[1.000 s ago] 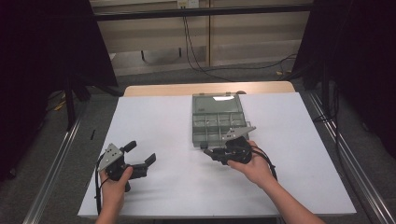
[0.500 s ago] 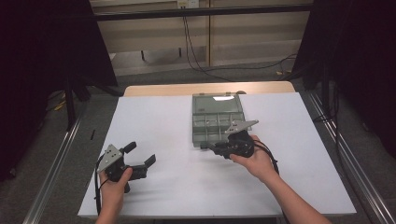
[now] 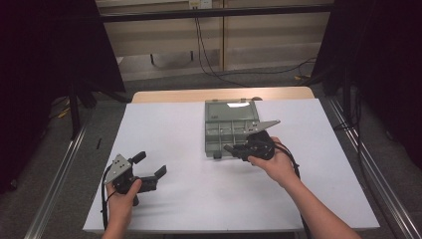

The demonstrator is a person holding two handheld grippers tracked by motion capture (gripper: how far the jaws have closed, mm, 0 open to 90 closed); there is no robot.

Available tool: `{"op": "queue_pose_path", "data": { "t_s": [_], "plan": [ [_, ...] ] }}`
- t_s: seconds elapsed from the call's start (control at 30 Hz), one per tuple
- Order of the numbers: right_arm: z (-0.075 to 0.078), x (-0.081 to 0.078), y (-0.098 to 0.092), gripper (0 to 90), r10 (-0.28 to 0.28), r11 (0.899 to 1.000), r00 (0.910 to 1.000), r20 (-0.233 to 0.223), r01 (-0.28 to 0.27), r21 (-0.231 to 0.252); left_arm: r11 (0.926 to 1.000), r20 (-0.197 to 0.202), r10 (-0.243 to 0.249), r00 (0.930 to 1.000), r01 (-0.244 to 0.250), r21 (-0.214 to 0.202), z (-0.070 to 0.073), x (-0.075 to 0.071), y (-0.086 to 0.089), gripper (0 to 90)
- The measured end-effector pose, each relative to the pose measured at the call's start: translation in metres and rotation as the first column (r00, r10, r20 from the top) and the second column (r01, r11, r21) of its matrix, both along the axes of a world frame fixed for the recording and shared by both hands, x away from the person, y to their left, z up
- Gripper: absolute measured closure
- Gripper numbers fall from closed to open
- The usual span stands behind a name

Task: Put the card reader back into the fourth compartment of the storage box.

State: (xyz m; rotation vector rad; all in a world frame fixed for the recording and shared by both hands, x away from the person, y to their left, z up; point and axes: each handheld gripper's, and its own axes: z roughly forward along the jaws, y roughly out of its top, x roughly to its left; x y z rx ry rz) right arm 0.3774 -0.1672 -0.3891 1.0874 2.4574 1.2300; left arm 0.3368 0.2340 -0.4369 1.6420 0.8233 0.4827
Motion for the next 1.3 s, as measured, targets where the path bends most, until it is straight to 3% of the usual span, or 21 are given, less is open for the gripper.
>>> {"op": "queue_pose_path", "data": {
  "t_s": [0.47,0.8,1.3],
  "plan": [
    [0.000,0.009,-0.004,74.3,-0.018,1.000,0.9997,-0.015,0.018,-0.017,1.0000,-0.001,0.000,1.0000,0.000,-0.001,0.000,0.000,0.000,3.2],
    [0.004,0.018,-0.010,74.3,-0.052,0.999,0.9984,-0.025,0.052,0.014,1.0000,-0.003,0.001,1.0000,-0.001,-0.001,-0.001,0.000,0.000,3.2],
    [0.008,0.029,-0.019,74.2,-0.085,0.996,0.9962,-0.020,0.085,-0.019,1.0000,-0.005,0.000,1.0000,0.000,0.000,-0.001,0.000,-0.001,3.2]
  ]
}}
